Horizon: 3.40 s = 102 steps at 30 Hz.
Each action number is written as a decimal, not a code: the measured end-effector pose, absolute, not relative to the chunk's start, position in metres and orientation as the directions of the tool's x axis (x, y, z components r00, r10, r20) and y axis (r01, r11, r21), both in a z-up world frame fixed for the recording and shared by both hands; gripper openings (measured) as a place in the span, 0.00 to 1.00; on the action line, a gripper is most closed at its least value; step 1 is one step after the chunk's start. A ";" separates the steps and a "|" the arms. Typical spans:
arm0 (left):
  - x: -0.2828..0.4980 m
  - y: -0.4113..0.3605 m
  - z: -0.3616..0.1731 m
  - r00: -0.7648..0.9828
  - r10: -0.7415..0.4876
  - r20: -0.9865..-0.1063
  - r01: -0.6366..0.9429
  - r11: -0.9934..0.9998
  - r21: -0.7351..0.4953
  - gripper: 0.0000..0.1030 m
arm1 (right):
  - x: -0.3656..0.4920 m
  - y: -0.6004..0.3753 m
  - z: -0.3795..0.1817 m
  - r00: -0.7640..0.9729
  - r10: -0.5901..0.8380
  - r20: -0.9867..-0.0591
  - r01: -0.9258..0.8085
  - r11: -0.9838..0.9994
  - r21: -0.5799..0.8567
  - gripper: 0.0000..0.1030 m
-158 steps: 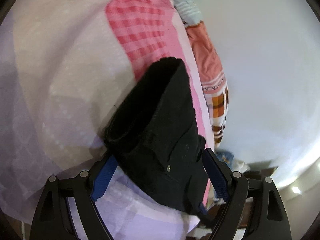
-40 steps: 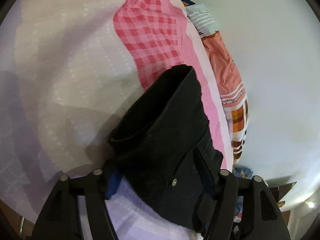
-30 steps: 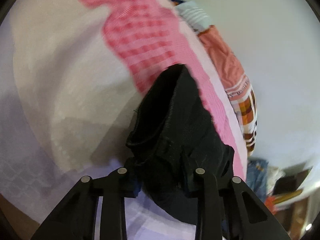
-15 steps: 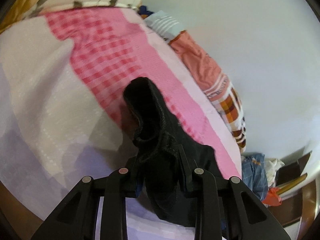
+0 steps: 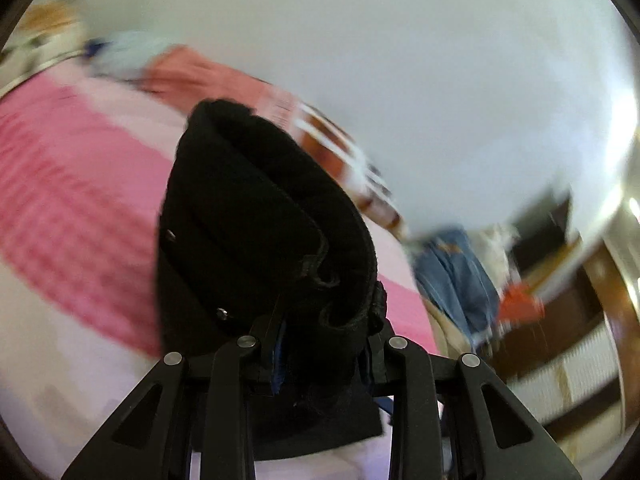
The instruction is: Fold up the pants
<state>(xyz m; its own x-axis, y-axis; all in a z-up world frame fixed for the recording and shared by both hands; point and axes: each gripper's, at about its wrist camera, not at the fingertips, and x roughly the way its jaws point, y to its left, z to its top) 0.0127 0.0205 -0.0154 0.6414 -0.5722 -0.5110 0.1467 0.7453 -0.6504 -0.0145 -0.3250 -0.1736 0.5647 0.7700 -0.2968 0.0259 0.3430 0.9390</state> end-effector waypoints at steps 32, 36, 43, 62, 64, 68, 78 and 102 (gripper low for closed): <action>0.018 -0.205 -0.102 0.241 -0.673 -0.700 0.586 0.675 -0.448 0.32 | 0.001 -0.378 -0.226 0.555 0.829 -0.066 0.157 -0.027 0.987 0.92; 0.008 -0.221 -0.104 0.251 -0.635 -0.731 0.660 0.665 -0.350 0.47 | 0.001 -0.379 -0.227 0.546 0.830 -0.119 0.165 0.033 0.986 0.92; -0.025 -0.218 -0.069 0.302 -0.672 -0.677 0.749 0.606 -0.268 0.63 | -0.001 -0.379 -0.237 0.526 0.834 -0.166 0.189 0.076 0.979 0.92; 0.013 0.026 -0.104 0.554 -0.448 -0.702 0.137 0.880 -0.454 0.79 | -0.010 -0.360 -0.211 0.450 0.696 -0.559 0.128 0.569 0.812 0.18; 0.012 0.024 -0.109 0.532 -0.449 -0.718 0.143 0.884 -0.446 0.79 | -0.017 -0.378 -0.206 0.500 0.677 -0.540 0.182 0.527 0.830 0.27; 0.004 0.012 -0.111 0.508 -0.482 -0.714 0.181 0.870 -0.459 0.79 | -0.053 -0.399 -0.177 0.569 0.732 -0.374 0.138 0.363 0.922 0.35; -0.007 -0.008 -0.110 0.456 -0.529 -0.716 0.242 0.848 -0.473 0.79 | -0.068 -0.366 -0.214 0.501 0.766 -0.403 0.277 0.299 0.913 0.34; -0.007 0.012 -0.122 0.435 -0.532 -0.726 0.136 0.836 -0.531 0.79 | -0.090 -0.352 -0.166 0.595 0.652 -0.469 0.215 0.433 0.875 0.08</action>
